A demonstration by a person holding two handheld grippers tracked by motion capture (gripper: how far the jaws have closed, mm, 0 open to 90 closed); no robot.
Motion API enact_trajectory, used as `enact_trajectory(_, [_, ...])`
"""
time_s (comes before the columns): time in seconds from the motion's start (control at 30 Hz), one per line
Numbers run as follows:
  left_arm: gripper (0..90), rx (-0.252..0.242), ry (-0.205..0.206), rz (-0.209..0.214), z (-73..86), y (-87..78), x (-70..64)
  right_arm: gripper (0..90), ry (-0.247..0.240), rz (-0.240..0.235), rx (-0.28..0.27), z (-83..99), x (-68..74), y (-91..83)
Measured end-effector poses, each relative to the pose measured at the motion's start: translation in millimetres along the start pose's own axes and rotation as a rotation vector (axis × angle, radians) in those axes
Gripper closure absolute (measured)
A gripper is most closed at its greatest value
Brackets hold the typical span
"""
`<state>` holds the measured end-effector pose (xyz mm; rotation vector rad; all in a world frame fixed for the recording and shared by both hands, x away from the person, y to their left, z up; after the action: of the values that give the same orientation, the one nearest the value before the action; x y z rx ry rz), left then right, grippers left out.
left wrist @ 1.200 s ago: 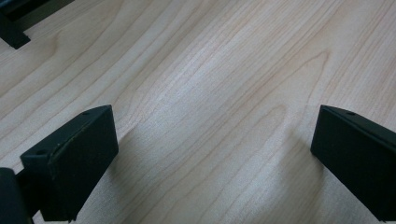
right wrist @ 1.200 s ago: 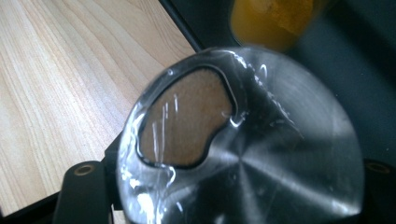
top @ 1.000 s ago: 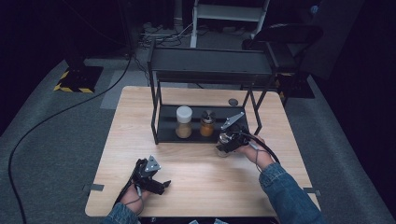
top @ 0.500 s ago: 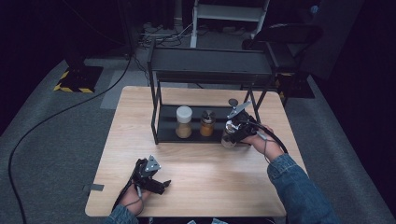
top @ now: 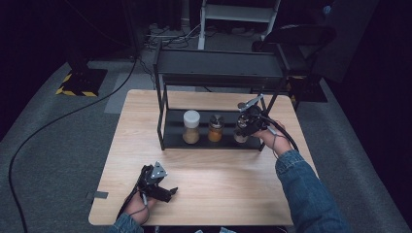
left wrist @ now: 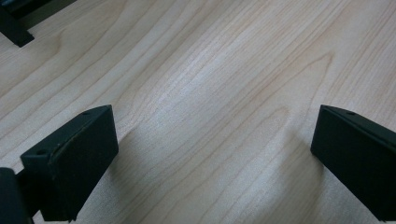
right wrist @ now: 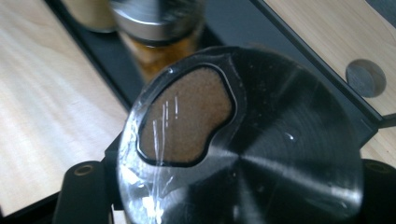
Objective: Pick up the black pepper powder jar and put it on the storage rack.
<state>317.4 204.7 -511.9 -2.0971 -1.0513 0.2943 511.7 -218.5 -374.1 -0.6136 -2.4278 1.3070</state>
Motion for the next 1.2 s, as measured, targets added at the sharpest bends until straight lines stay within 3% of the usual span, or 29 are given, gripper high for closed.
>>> enact_trajectory(0.27, [0.6, 0.000, 0.000, 0.000, 0.0, -0.1, 0.0, 30.6, 0.039, 0.039, 0.016, -2.2, -6.9, 7.8])
enact_trajectory(0.4, [0.6, 0.000, 0.000, 0.000, 0.1, -0.1, 0.0, 30.6, 0.070, 0.034, 0.010, -0.8, -8.9, 11.9])
enact_trajectory(0.5, [0.6, 0.000, 0.000, 0.000, 0.1, -0.1, 0.0, 30.7, 0.062, 0.047, 0.032, -4.0, -6.3, 17.3])
enact_trajectory(0.87, [0.6, 0.000, -0.003, 0.001, 0.4, -0.3, -0.1, 30.7, 0.091, 0.028, 0.056, -11.4, -6.4, 36.8])
enact_trajectory(1.2, [0.6, 0.001, -0.002, 0.002, 0.4, -0.4, 0.0, 30.6, 0.133, 0.020, 0.042, -10.3, -11.6, 46.5])
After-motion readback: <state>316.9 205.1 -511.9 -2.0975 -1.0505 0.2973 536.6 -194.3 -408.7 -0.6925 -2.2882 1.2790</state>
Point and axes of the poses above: each handheld gripper's, and its own axes: y roughly forward along the jaws, z roughly out of its underside, x roughly to its left, the point moved 8 cm from there along y, roughly forward along the jaws, and after that the axes turned 10 degrees about -z, right-handed, at the moved point
